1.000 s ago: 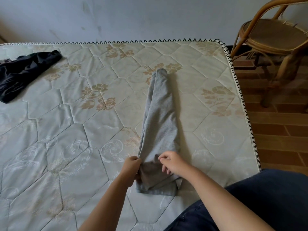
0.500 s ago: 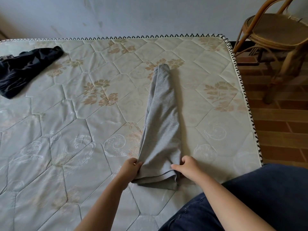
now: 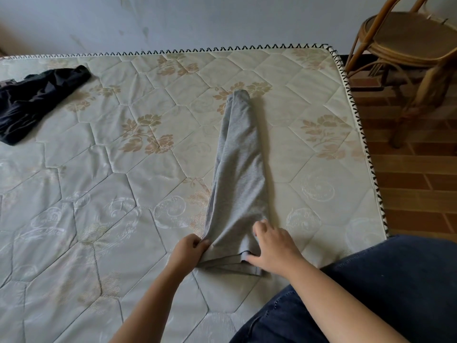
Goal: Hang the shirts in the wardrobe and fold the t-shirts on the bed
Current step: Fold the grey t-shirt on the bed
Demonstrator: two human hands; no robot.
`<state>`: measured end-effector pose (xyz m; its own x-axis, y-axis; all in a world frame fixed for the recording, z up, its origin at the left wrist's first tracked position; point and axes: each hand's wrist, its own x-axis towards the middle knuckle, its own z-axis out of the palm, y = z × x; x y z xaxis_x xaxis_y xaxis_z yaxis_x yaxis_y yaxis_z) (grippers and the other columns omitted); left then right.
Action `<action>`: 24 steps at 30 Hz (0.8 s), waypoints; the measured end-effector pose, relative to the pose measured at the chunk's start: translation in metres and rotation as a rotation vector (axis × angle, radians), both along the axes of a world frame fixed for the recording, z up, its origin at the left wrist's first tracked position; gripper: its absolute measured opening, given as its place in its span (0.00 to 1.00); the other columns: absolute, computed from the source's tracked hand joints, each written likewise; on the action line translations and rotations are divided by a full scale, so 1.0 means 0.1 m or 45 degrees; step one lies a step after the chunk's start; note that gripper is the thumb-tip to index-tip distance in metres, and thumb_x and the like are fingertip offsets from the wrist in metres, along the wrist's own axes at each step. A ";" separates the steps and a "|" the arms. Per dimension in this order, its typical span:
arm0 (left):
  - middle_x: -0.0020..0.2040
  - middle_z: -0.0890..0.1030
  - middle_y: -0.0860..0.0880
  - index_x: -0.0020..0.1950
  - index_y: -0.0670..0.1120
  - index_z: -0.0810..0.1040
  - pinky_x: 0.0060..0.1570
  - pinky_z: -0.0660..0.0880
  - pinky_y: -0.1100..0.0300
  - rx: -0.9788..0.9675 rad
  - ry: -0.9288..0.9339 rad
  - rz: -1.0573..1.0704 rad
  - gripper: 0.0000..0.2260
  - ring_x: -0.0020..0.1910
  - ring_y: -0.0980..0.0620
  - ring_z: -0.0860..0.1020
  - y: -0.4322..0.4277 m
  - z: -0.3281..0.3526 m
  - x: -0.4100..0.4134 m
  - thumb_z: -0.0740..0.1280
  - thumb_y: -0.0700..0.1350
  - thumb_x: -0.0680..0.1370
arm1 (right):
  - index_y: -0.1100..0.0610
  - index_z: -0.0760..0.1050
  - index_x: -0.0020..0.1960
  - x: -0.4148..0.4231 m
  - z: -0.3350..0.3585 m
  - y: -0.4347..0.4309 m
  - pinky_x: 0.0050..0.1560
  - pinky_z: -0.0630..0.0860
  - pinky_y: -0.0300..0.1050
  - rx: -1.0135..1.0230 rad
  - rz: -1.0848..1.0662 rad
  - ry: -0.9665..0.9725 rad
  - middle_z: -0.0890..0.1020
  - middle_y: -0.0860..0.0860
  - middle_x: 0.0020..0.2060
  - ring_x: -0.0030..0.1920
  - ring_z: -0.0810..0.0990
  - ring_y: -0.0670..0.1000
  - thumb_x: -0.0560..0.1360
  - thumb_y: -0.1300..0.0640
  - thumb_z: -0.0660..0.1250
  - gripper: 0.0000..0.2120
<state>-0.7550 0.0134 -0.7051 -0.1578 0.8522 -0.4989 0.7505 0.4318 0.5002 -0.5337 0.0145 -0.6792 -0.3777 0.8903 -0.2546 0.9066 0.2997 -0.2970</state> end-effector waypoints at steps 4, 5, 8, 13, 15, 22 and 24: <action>0.39 0.78 0.46 0.46 0.41 0.77 0.39 0.68 0.57 -0.011 -0.254 0.253 0.10 0.40 0.49 0.74 -0.05 0.00 0.01 0.65 0.47 0.78 | 0.57 0.65 0.62 -0.09 -0.11 -0.07 0.59 0.66 0.47 -0.036 0.166 -0.045 0.68 0.53 0.60 0.61 0.69 0.54 0.76 0.46 0.62 0.20; 0.39 0.78 0.46 0.47 0.41 0.77 0.39 0.68 0.58 -0.019 -0.305 0.297 0.09 0.40 0.50 0.74 -0.05 0.00 0.02 0.65 0.47 0.79 | 0.57 0.66 0.61 -0.08 -0.12 -0.06 0.58 0.66 0.46 -0.050 0.132 0.008 0.69 0.52 0.59 0.60 0.69 0.53 0.76 0.45 0.61 0.19; 0.41 0.78 0.46 0.48 0.41 0.77 0.38 0.68 0.58 -0.039 -0.360 0.373 0.10 0.39 0.51 0.74 -0.08 0.00 0.02 0.64 0.47 0.79 | 0.55 0.68 0.57 0.01 -0.10 -0.04 0.50 0.68 0.43 -0.184 -0.008 0.226 0.71 0.49 0.54 0.50 0.71 0.49 0.76 0.41 0.61 0.19; 0.41 0.79 0.47 0.47 0.43 0.77 0.42 0.69 0.57 -0.008 -0.331 0.388 0.09 0.40 0.49 0.75 -0.09 -0.01 0.02 0.64 0.48 0.79 | 0.57 0.66 0.61 0.02 -0.09 -0.06 0.56 0.67 0.45 -0.098 0.106 -0.003 0.70 0.53 0.59 0.56 0.71 0.53 0.78 0.51 0.59 0.15; 0.40 0.78 0.48 0.46 0.44 0.77 0.41 0.69 0.57 -0.002 -0.317 0.375 0.09 0.40 0.50 0.75 -0.09 -0.01 0.02 0.64 0.49 0.79 | 0.58 0.66 0.62 -0.01 -0.12 -0.06 0.59 0.66 0.47 -0.032 0.165 -0.137 0.70 0.55 0.60 0.60 0.70 0.55 0.78 0.56 0.58 0.14; 0.37 0.77 0.48 0.43 0.44 0.75 0.39 0.69 0.56 0.097 -0.278 0.392 0.10 0.39 0.48 0.74 -0.13 -0.01 0.02 0.63 0.49 0.80 | 0.57 0.76 0.40 -0.03 -0.05 -0.05 0.38 0.74 0.43 0.037 0.219 -0.185 0.78 0.53 0.38 0.38 0.78 0.52 0.54 0.62 0.78 0.17; 0.38 0.77 0.48 0.44 0.43 0.75 0.42 0.71 0.54 0.149 -0.193 0.357 0.10 0.40 0.47 0.75 -0.15 -0.02 0.02 0.62 0.48 0.80 | 0.59 0.72 0.52 0.04 -0.05 -0.07 0.52 0.68 0.45 0.003 0.225 -0.164 0.76 0.55 0.52 0.53 0.74 0.54 0.71 0.64 0.64 0.11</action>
<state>-0.7531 -0.0014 -0.7069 -0.3257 0.8391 -0.4357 0.5239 0.5438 0.6555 -0.5299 0.0073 -0.6844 -0.4926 0.8136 -0.3089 0.8702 0.4581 -0.1812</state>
